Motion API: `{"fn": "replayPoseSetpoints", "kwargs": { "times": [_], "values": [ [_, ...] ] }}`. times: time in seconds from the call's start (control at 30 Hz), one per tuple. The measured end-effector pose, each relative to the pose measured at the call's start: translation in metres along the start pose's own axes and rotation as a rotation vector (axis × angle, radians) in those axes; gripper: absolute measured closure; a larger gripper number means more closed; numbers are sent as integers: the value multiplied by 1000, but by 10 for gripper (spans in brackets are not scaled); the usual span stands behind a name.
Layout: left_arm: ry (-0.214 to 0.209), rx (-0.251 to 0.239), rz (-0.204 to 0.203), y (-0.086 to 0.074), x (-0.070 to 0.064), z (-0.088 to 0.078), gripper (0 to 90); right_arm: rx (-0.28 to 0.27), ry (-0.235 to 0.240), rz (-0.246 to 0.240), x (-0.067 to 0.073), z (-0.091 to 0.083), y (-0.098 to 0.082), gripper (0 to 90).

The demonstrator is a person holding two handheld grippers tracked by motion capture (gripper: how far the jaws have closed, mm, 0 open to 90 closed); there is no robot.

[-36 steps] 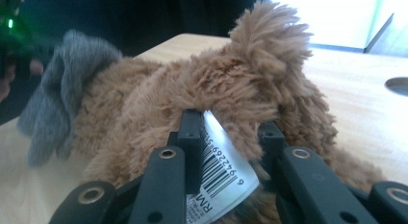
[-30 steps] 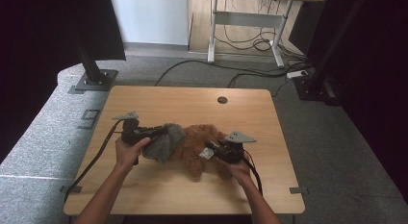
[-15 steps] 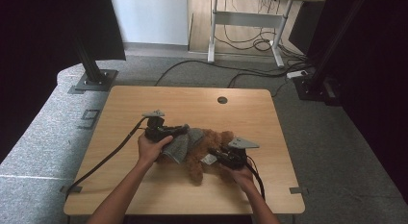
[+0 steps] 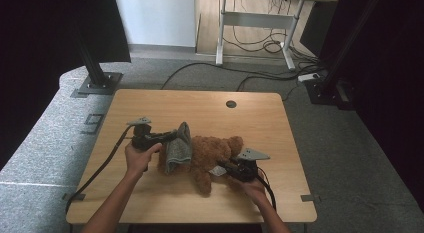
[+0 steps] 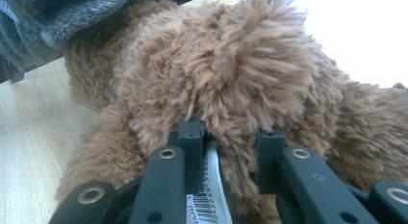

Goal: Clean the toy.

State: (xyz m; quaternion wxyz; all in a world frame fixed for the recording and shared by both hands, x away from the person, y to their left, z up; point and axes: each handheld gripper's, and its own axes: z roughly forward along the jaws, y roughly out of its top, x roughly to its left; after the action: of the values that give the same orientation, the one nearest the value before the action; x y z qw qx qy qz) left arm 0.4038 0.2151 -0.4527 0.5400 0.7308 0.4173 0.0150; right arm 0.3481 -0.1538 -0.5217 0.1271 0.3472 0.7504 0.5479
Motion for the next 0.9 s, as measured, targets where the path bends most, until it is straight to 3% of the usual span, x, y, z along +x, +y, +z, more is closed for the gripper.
{"fn": "replayPoseSetpoints", "kwargs": {
  "times": [0.2,0.37,0.43,0.5,0.67,0.8,0.9],
  "values": [
    [51,-31,5,1,8,-22,825,-6,0,10,-1,0,-1,709],
    [90,-12,-18,-12,23,-29,825,-7,2,15,-1,-1,-2,706],
    [100,-2,-47,-20,33,-30,825,-8,3,15,-1,-1,-2,706],
    [125,24,-87,-32,47,-30,825,-7,3,15,-1,-1,-2,705],
    [163,98,-112,-48,63,-26,824,-11,4,23,-1,-1,-2,704],
    [111,44,-117,-45,62,-30,824,-13,4,25,-2,-1,-3,704],
    [74,-7,-83,-30,51,-36,825,-14,5,24,-1,-1,-3,704]
  ]
}}
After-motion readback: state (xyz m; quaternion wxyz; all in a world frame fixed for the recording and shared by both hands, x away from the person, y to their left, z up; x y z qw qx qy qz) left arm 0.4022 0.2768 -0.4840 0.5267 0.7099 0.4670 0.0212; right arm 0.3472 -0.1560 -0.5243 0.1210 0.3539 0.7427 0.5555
